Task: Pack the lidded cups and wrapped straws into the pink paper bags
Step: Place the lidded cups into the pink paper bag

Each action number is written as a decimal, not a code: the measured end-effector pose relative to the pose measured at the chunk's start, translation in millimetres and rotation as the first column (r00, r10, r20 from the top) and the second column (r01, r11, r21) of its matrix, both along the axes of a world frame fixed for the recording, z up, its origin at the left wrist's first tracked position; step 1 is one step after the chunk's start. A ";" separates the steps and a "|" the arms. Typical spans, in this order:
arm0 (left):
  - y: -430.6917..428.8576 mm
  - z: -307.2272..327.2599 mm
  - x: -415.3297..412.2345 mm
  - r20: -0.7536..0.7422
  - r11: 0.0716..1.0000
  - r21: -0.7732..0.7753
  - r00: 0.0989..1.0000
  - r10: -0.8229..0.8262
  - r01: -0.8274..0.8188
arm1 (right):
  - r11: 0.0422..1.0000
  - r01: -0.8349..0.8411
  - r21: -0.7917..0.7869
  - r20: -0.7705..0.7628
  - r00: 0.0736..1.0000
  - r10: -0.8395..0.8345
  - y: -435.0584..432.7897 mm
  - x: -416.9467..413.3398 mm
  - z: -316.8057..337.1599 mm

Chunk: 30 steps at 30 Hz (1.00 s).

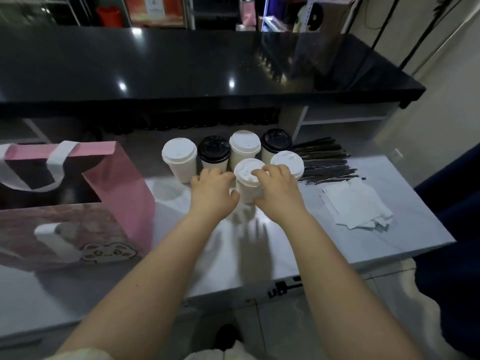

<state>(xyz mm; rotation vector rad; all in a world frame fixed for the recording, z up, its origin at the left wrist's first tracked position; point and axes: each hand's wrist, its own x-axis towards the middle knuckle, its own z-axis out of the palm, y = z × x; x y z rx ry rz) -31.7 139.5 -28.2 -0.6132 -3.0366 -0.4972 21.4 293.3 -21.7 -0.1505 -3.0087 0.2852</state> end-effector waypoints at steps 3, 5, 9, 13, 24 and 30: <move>-2.4 -7.7 -8.3 -0.009 0.995 0.030 0.995 0.099 -0.098 | 0.998 -0.015 0.056 0.028 1.000 0.014 7.4 -26.1 -3.7; -5.5 -10.7 -12.1 -0.017 0.988 0.048 0.989 0.146 -0.146 | 0.998 -0.024 0.060 0.082 0.996 0.019 7.8 -41.1 -6.7; -7.9 -15.2 -12.1 -0.033 0.980 0.025 0.980 0.198 -0.197 | 0.996 -0.063 0.064 0.057 0.997 0.059 3.8 -54.3 -17.4; -5.1 -7.4 -16.2 -0.066 0.972 -0.024 0.971 0.230 -0.232 | 0.993 -0.115 0.010 -0.020 0.993 0.115 1.7 -53.2 -20.6; -20.1 66.0 -42.0 -0.232 0.953 0.011 0.927 0.296 -0.302 | 0.941 -0.281 -0.189 -0.181 0.952 0.248 -21.0 -50.6 30.9; -56.4 101.6 -40.1 -0.278 0.936 0.122 0.894 0.350 -0.329 | 0.931 -0.327 -0.163 -0.283 0.919 0.273 -52.3 -61.5 77.5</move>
